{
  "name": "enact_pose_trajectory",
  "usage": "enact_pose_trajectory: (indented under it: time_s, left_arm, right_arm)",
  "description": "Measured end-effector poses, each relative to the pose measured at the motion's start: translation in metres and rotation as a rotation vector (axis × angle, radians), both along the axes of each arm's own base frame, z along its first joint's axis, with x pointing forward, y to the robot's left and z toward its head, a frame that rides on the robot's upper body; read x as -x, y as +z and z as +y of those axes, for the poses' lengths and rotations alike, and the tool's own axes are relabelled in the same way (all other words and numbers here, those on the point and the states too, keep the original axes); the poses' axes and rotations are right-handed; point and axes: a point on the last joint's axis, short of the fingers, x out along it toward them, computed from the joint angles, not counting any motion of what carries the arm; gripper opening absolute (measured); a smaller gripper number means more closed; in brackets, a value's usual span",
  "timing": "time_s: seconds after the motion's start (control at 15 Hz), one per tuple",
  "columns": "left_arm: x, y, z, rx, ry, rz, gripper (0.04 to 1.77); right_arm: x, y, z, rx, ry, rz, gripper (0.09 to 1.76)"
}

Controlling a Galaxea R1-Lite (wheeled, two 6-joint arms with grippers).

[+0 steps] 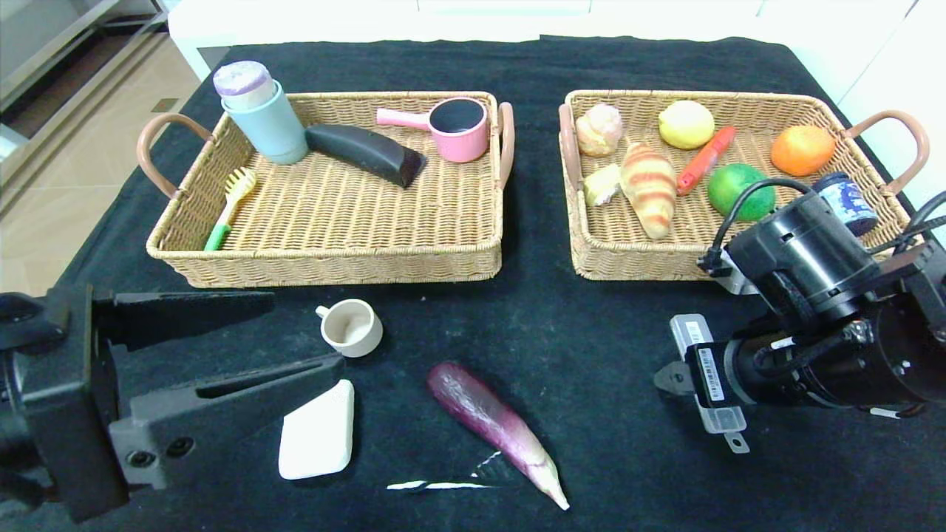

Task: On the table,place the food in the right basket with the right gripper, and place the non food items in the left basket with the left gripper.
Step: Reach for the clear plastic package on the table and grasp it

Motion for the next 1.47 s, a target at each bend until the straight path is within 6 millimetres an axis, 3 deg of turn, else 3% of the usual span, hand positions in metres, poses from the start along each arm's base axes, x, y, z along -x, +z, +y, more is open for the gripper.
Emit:
enact_pose_trajectory:
  time_s: [0.13,0.4,0.67,1.2,1.47]
  left_arm:
    - [0.0,-0.001,0.0,-0.002,0.001,0.002,1.72]
    - [-0.001,-0.001,0.0,-0.003,0.001,0.004,1.72]
    - [-0.001,-0.001,0.0,-0.003,0.0,0.004,1.72]
    - [-0.001,-0.003,-0.002,-0.013,-0.007,0.007,1.72]
    - [-0.001,-0.005,-0.004,-0.017,-0.018,0.012,1.72]
  right_arm:
    - [0.0,-0.002,0.0,0.001,0.001,0.002,1.7]
    - [-0.002,-0.005,0.001,0.006,-0.002,0.007,1.04]
    - [-0.002,-0.008,0.001,0.011,0.0,0.014,0.67]
    - [-0.001,-0.011,0.001,0.018,0.0,0.025,0.67]
    - [0.002,-0.002,-0.002,0.007,0.007,0.006,0.67]
